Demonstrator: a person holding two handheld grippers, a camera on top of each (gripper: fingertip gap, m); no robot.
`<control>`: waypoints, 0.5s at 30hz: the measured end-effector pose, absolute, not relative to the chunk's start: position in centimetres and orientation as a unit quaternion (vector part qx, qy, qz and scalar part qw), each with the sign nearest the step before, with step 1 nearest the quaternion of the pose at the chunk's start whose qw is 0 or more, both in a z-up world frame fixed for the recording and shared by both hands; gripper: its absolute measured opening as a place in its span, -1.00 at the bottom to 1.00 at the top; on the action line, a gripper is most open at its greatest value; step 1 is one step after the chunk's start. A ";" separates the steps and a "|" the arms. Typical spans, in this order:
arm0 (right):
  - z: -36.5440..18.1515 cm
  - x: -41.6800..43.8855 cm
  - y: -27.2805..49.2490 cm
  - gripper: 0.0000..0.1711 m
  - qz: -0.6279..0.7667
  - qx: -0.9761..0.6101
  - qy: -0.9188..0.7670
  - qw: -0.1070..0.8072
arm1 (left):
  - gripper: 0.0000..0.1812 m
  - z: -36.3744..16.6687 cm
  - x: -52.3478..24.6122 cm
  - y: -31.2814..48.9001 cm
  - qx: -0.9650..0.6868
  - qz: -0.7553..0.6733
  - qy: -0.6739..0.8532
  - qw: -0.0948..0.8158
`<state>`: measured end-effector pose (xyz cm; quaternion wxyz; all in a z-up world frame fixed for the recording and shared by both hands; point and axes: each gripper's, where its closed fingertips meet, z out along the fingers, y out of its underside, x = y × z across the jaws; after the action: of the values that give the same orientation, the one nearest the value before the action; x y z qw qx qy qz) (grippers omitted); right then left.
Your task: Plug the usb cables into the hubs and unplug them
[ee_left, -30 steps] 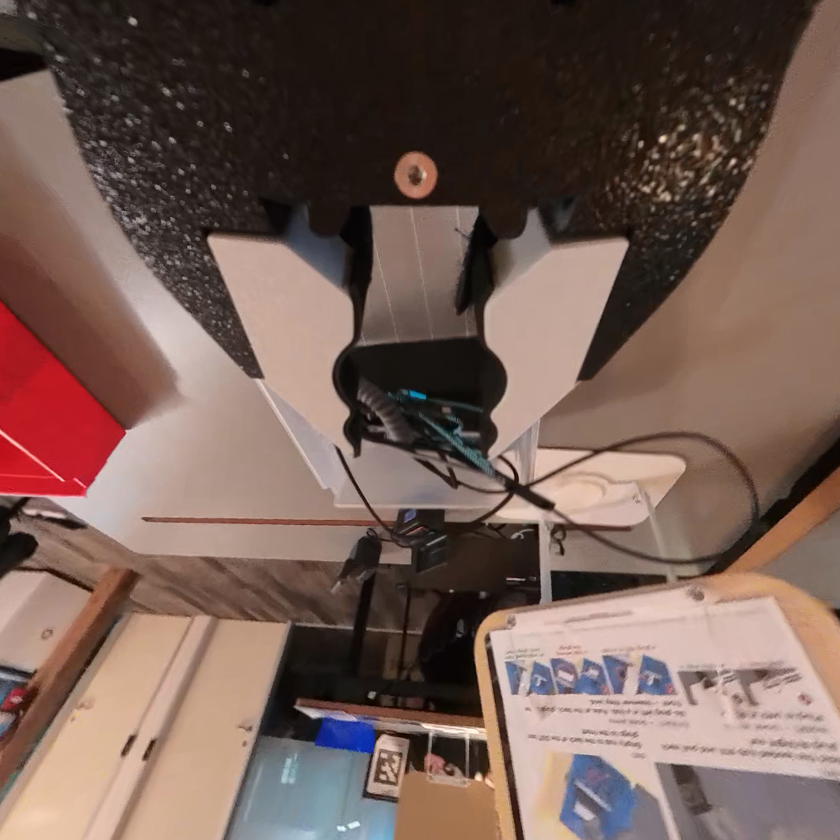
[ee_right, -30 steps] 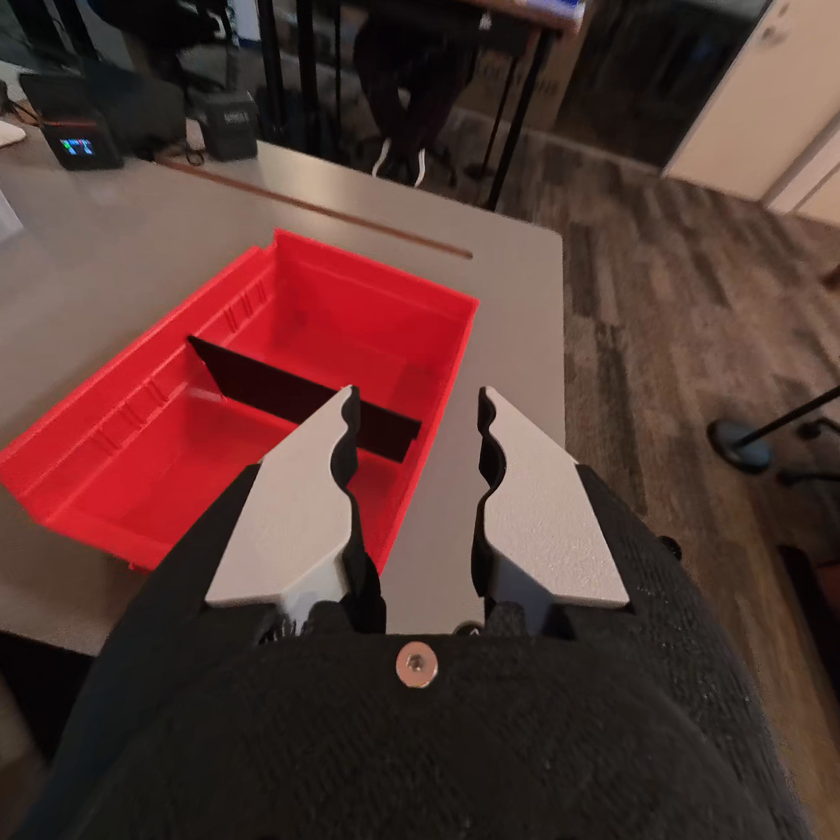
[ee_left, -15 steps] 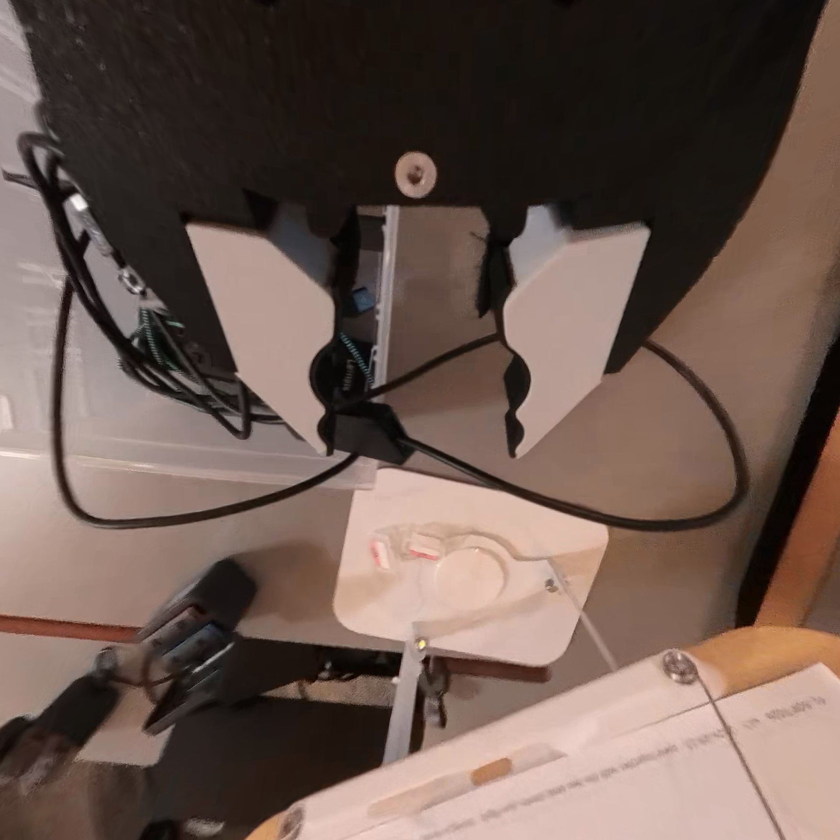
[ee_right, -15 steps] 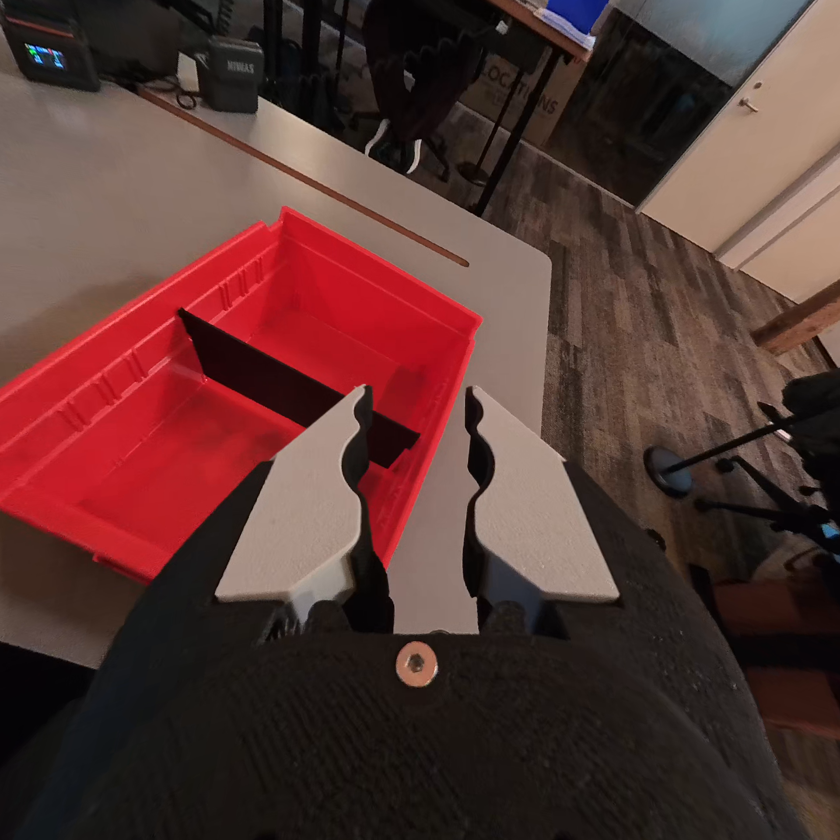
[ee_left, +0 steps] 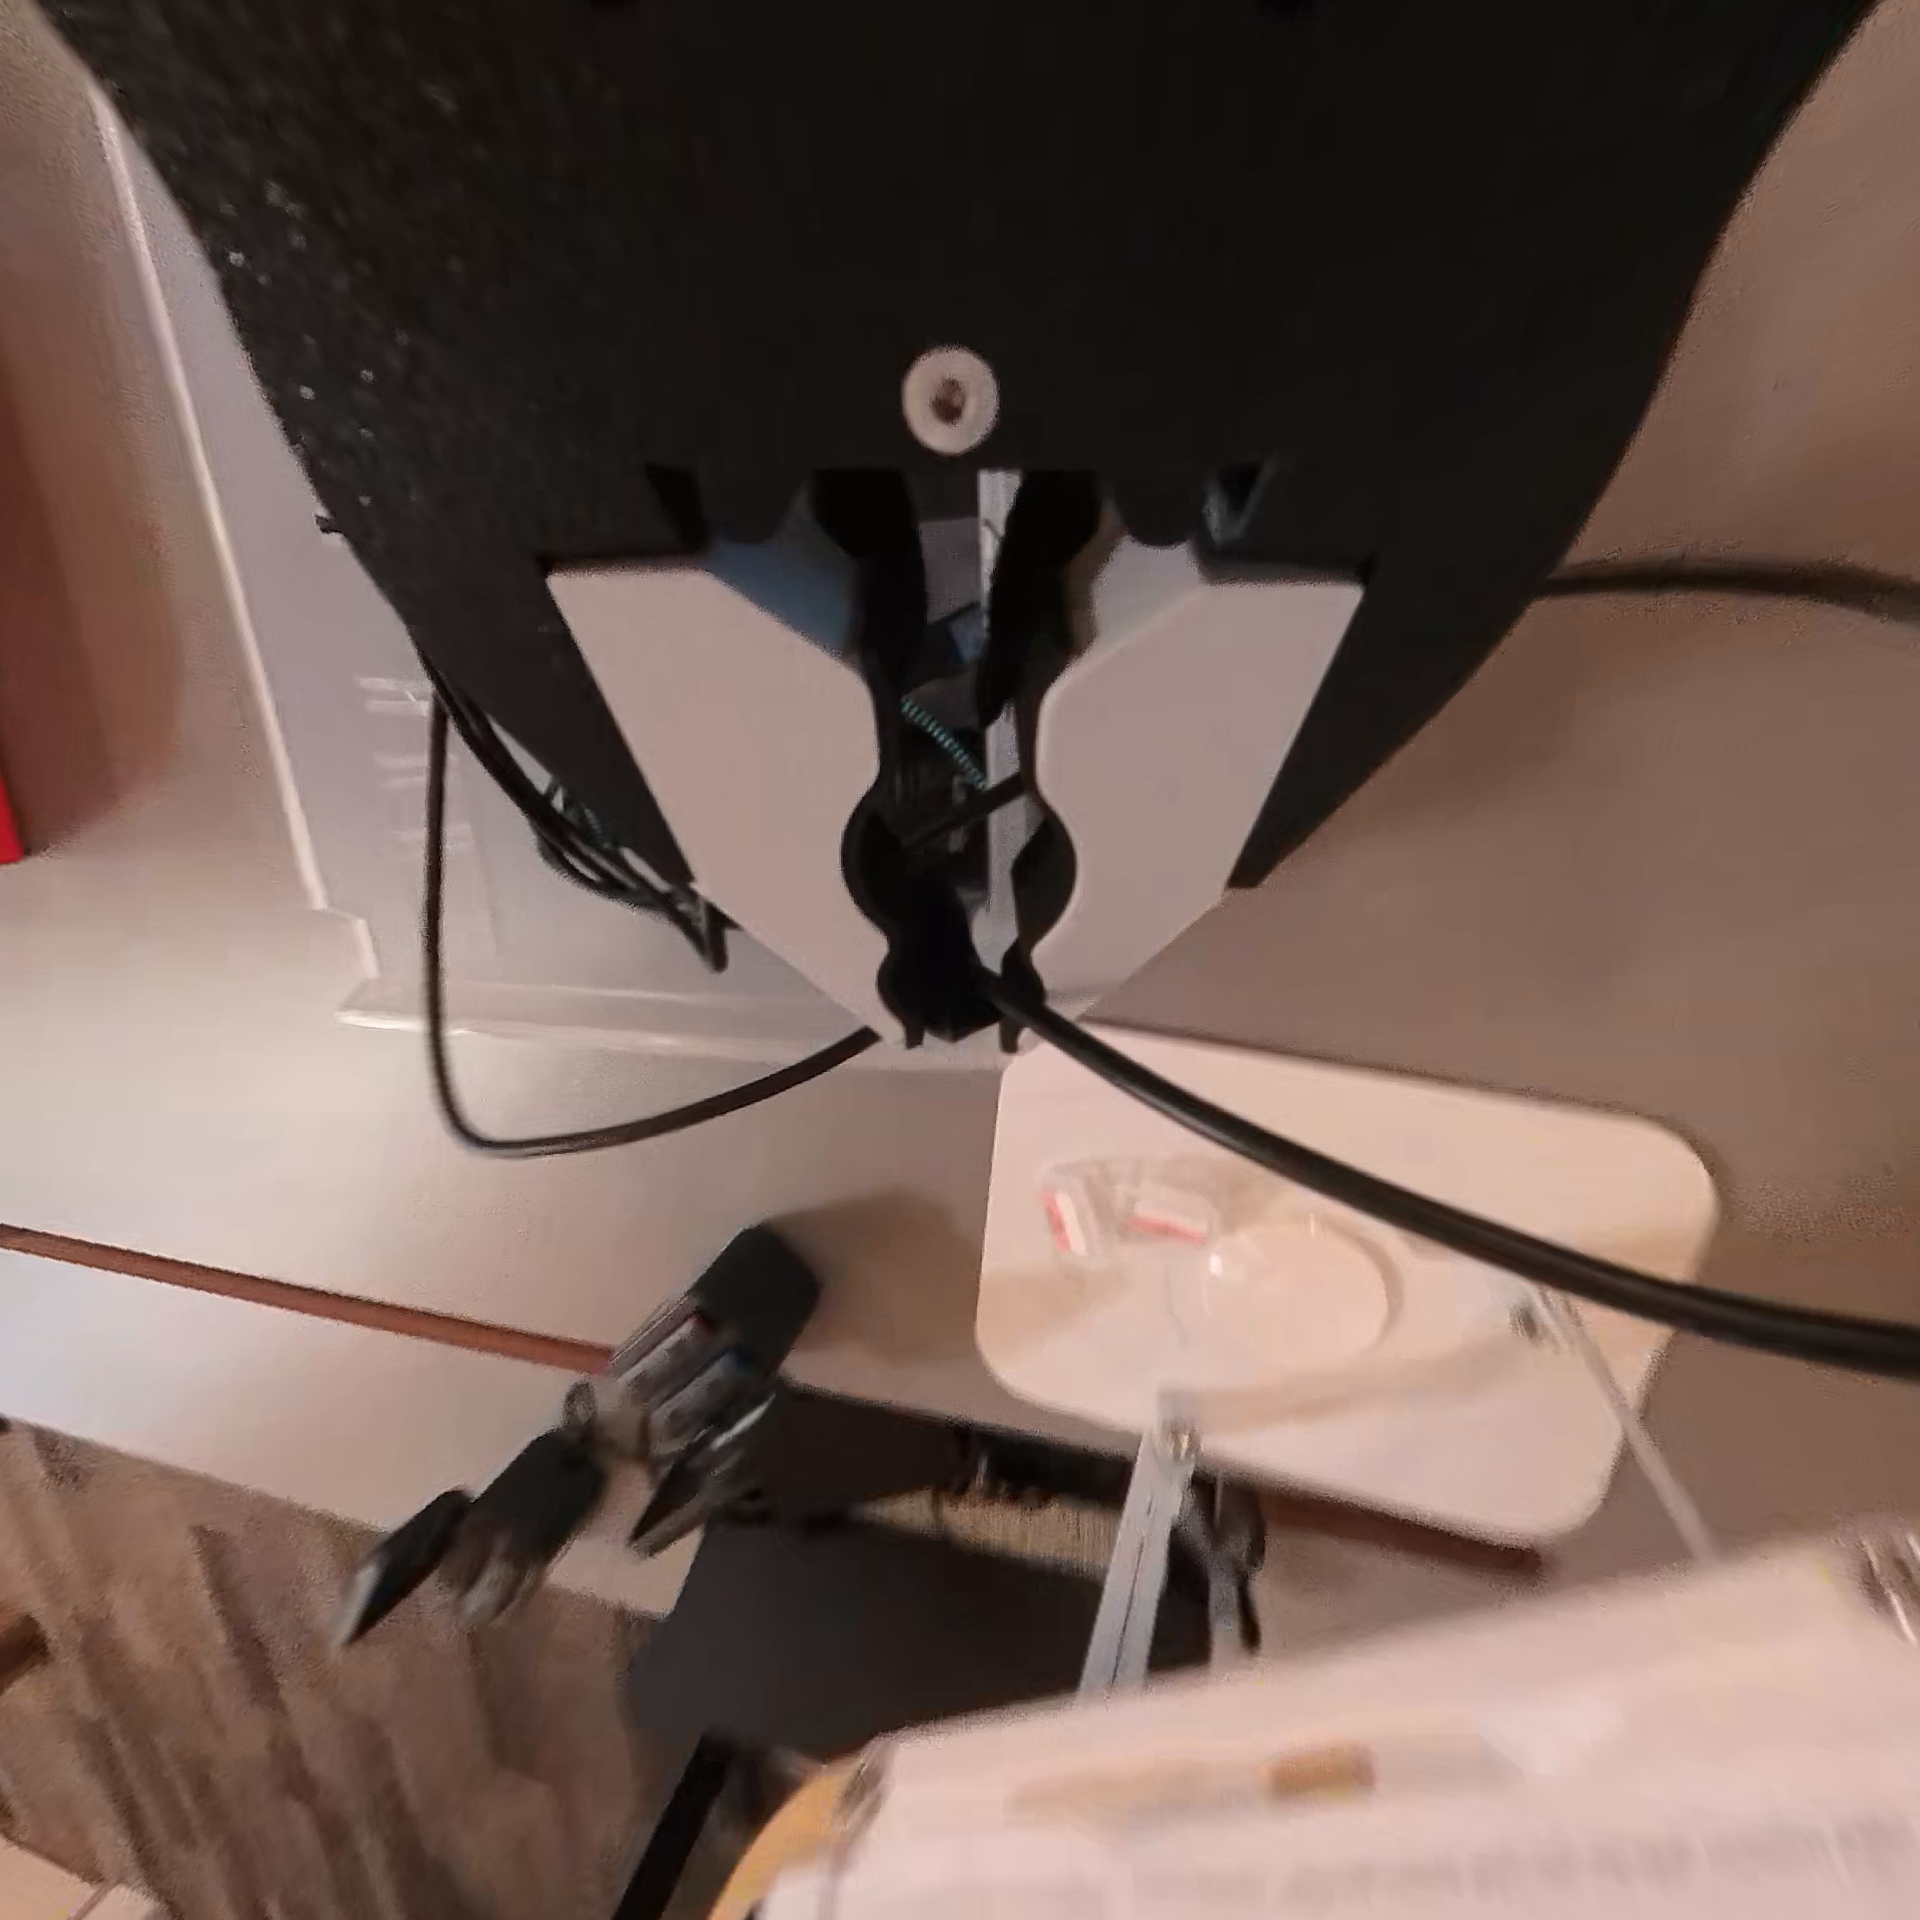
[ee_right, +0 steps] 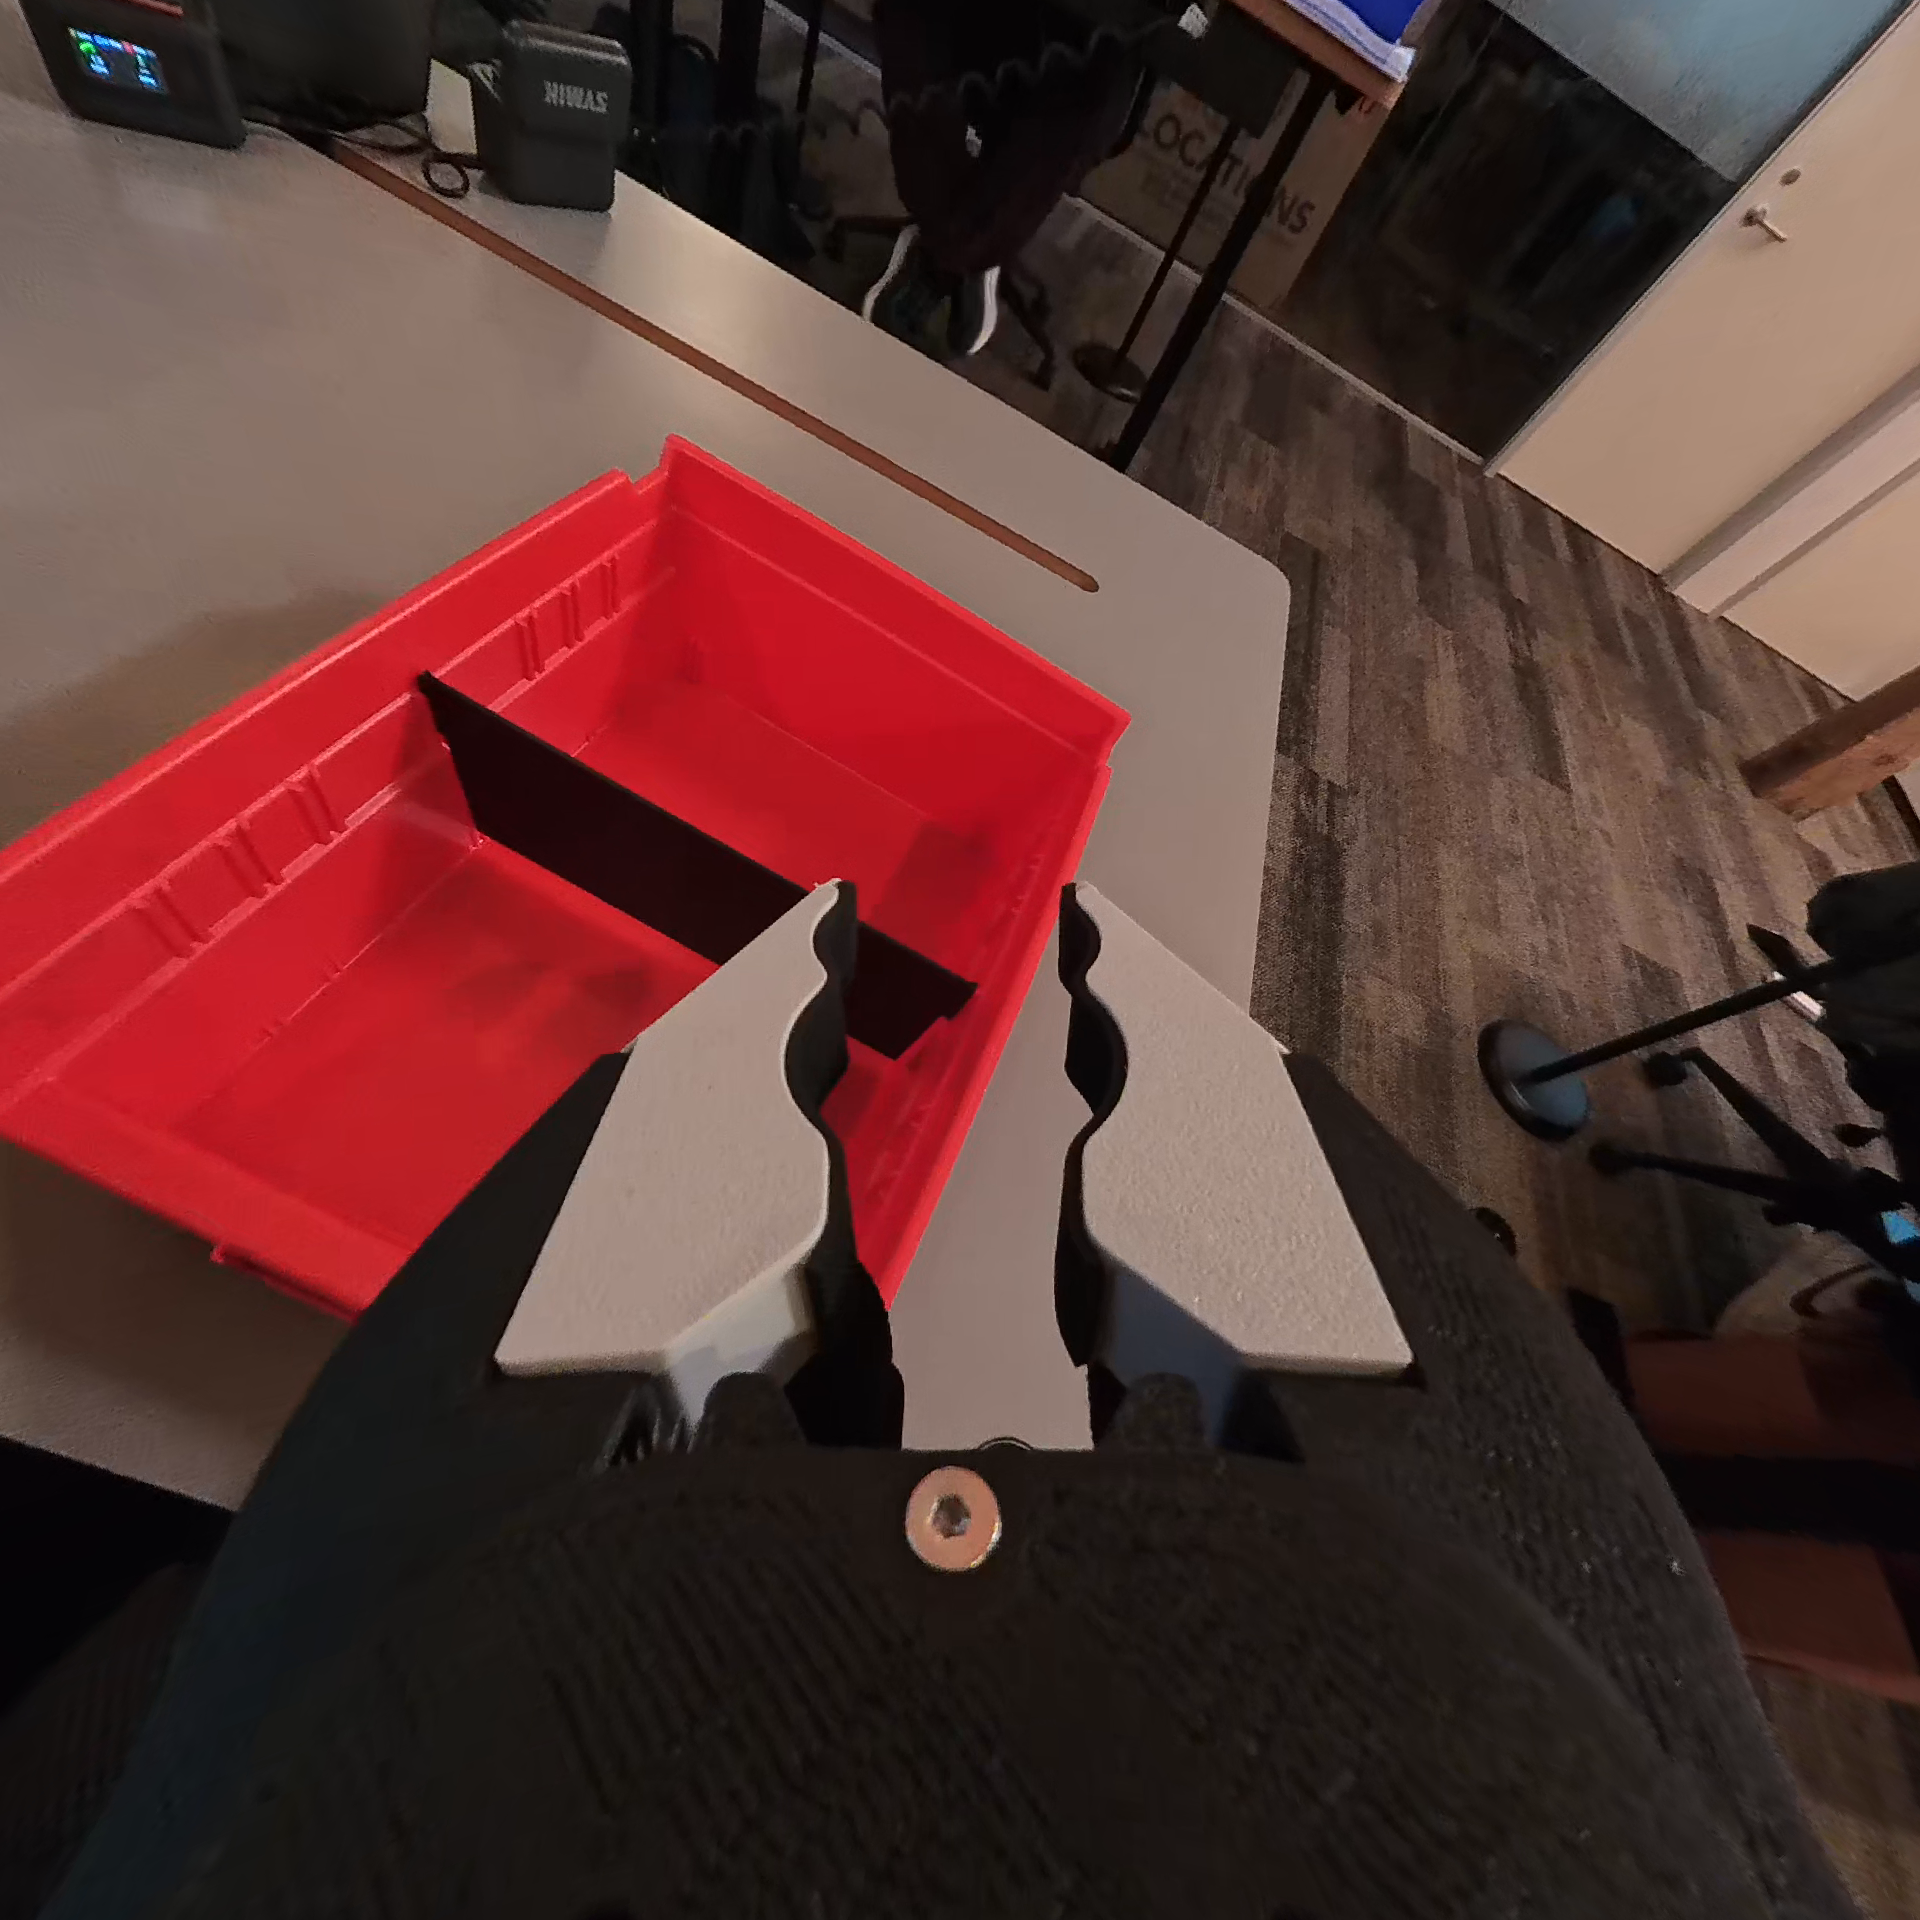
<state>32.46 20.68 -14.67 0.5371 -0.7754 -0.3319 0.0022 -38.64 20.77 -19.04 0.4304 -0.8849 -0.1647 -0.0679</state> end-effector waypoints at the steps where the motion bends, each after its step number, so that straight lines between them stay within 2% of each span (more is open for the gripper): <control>1: -14.7 32.4 20.7 -0.56 0.004 -0.776 -0.331 0.537 | -0.87 -17.4 -38.2 20.9 -0.879 -0.052 -0.144 0.452; 6: -15.2 32.1 20.9 -0.56 0.004 -0.780 -0.337 0.528 | -0.89 -7.7 -33.5 20.9 -0.838 0.019 -0.024 0.545; 15: -14.2 30.5 20.3 -0.56 0.007 -0.762 -0.356 0.541 | -0.90 9.7 -20.9 20.3 -0.712 0.040 0.140 0.687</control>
<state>30.55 20.35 -14.22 0.5413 -0.7616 -0.3561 0.0069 -20.85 20.25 9.73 0.6873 -0.7117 0.1397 0.0403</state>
